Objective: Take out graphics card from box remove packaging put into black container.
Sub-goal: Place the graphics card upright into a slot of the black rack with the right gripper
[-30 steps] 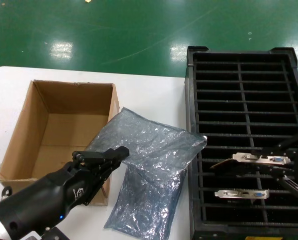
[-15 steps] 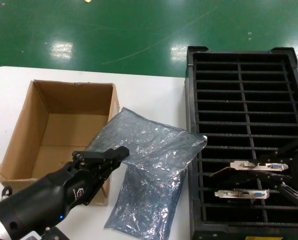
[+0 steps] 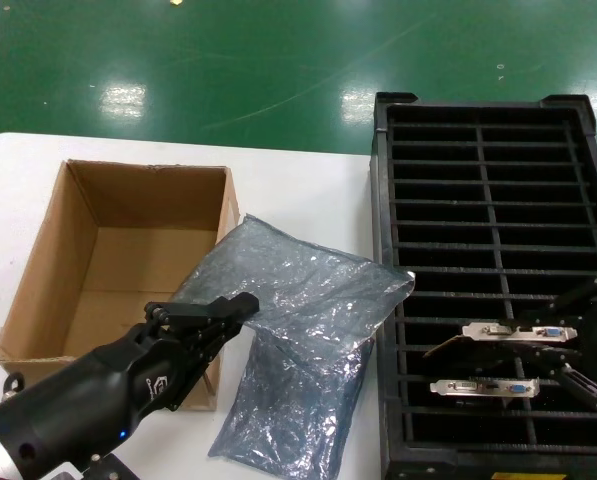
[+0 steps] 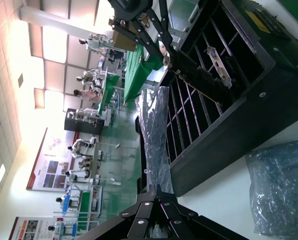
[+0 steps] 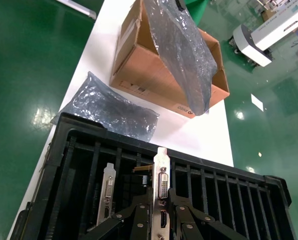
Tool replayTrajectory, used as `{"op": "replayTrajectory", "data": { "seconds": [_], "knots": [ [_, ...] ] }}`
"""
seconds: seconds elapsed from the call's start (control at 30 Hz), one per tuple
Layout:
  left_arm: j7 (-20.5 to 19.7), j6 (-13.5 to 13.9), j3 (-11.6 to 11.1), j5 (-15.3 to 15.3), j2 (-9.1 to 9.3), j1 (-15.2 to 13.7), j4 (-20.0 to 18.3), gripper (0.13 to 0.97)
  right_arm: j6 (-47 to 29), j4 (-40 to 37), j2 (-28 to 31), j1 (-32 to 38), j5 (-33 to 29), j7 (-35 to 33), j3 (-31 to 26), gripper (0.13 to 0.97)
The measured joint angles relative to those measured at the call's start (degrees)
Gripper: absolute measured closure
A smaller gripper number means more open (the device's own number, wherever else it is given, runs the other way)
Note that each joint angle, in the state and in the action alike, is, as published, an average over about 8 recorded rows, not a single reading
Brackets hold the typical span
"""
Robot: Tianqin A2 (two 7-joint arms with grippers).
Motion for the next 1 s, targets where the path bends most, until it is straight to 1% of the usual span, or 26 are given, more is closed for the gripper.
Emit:
{"op": "replayTrajectory", "data": {
  "seconds": [1.0],
  "knots": [
    [0.00, 0.00, 0.00, 0.00, 0.00, 0.00, 0.00, 0.958, -1.17, -5.45, -7.09, 4.10, -6.97, -2.53, -5.46, 0.900]
  ]
}}
